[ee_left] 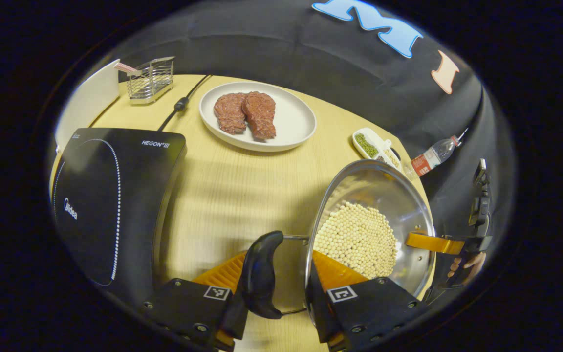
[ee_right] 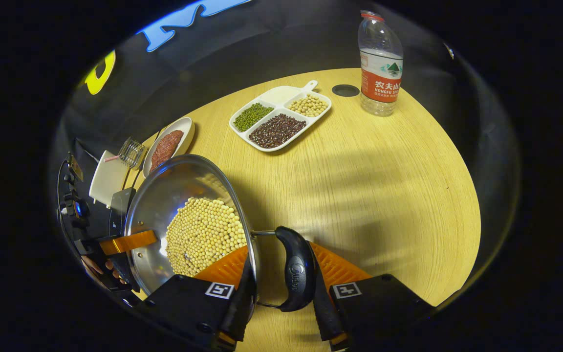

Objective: First push the handle of the pot to place it horizontally, then grasp the pot with both hands and set it on the induction cooktop.

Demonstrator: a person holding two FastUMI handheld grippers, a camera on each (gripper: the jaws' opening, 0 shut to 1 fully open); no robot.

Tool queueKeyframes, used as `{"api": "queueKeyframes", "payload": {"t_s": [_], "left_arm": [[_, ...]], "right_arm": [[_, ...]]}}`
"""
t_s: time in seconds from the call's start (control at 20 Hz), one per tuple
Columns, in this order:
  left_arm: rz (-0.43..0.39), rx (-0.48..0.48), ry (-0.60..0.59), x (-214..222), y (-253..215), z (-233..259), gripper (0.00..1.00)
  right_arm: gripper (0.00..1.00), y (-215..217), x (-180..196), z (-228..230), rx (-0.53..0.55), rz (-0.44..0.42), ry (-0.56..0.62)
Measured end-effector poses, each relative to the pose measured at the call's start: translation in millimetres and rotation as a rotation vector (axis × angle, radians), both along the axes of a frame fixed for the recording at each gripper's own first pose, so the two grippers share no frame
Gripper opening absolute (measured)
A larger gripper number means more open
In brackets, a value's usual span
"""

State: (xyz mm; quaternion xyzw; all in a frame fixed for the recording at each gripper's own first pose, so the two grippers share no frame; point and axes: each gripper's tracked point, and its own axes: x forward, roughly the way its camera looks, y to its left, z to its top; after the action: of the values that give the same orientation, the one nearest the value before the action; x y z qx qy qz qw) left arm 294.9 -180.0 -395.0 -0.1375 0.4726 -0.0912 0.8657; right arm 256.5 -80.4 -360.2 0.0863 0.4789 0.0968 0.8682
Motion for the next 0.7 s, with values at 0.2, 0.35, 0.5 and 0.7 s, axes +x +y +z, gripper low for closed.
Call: {"api": "queueKeyframes", "payload": {"t_s": [0.2, 0.35, 0.5, 0.7], "left_arm": [[-0.002, 0.007, 0.004, -3.1, -0.3, -0.6, 0.58], [-0.01, 0.0, -0.008, -14.7, -1.9, 10.9, 0.53], [-0.028, -0.013, -0.014, -30.1, -4.5, 26.4, 0.49], [-0.067, -0.028, -0.016, -61.8, -5.6, 48.8, 0.48]], "right_arm": [[0.51, -0.3, -11.7, -1.0, -0.011, 0.003, 0.034], [0.48, -2.8, -31.2, 6.6, 0.0, -0.019, 0.053], [0.51, -5.4, -55.0, 20.8, -0.006, -0.041, 0.024], [0.51, -6.1, -99.8, 41.3, -0.017, -0.075, 0.009]]}}
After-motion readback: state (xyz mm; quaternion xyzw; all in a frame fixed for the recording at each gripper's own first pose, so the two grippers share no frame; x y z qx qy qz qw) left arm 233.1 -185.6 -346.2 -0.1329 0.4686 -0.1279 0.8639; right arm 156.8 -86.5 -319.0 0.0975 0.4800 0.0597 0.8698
